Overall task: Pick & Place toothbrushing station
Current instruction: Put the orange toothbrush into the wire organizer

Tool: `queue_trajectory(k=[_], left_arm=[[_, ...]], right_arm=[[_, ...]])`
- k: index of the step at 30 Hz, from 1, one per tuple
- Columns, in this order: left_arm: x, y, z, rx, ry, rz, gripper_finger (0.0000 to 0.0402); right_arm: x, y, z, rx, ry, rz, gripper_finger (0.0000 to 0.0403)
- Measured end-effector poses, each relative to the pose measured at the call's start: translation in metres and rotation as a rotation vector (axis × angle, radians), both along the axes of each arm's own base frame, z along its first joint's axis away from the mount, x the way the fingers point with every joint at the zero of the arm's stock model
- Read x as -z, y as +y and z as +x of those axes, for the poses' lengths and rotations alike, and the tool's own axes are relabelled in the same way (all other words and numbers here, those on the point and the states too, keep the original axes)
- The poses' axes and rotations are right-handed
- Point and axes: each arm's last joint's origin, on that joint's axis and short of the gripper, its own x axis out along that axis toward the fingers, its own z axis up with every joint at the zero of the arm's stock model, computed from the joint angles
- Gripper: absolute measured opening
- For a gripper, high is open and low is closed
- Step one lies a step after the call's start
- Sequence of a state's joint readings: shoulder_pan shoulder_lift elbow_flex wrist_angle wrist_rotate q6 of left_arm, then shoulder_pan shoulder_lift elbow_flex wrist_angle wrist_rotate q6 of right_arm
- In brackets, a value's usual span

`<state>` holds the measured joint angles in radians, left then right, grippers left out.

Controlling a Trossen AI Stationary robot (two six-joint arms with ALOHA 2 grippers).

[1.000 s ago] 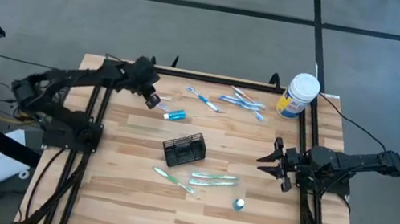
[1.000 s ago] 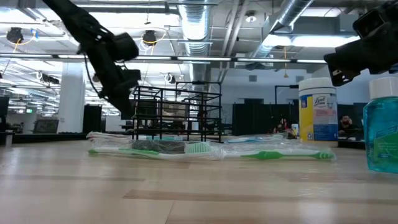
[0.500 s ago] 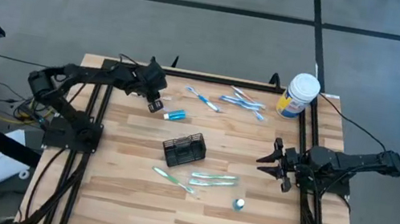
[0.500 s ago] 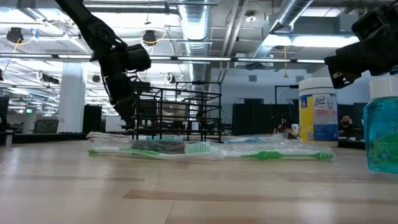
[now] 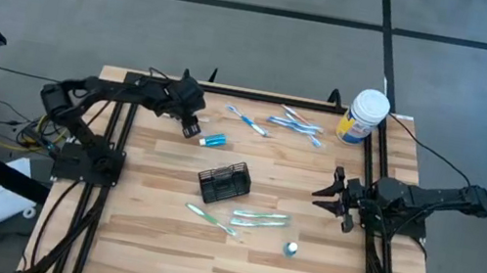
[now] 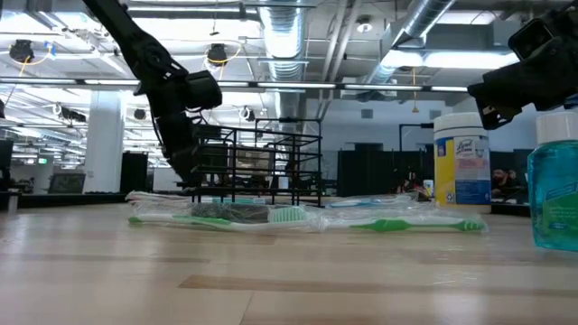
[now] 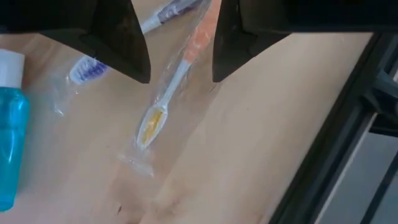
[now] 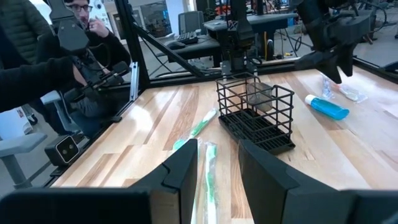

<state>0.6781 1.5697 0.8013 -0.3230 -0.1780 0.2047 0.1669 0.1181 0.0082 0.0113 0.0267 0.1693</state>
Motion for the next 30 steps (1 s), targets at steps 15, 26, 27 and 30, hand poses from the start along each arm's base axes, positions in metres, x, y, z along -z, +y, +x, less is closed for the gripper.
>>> queue_trajectory(k=[15, 26, 27, 30], left_arm=[[0.026, 0.005, 0.006, 0.001, 0.052, -0.043, 0.0142], [0.026, 0.002, 0.008, 0.012, 0.051, -0.039, 0.001], [0.025, 0.001, 0.008, 0.014, 0.052, -0.034, 0.001], [0.025, 0.0, 0.009, 0.017, 0.052, -0.029, 0.0003]], right_arm=[[0.0, 0.0, 0.0, 0.0, 0.001, -0.001, 0.0109], [0.0, 0.0, 0.0, 0.0, 0.002, -0.001, 0.0109], [0.0, 0.0, 0.0, 0.0, 0.002, -0.001, 0.0109], [0.0, 0.0, 0.0, 0.0, 0.002, -0.001, 0.0109]])
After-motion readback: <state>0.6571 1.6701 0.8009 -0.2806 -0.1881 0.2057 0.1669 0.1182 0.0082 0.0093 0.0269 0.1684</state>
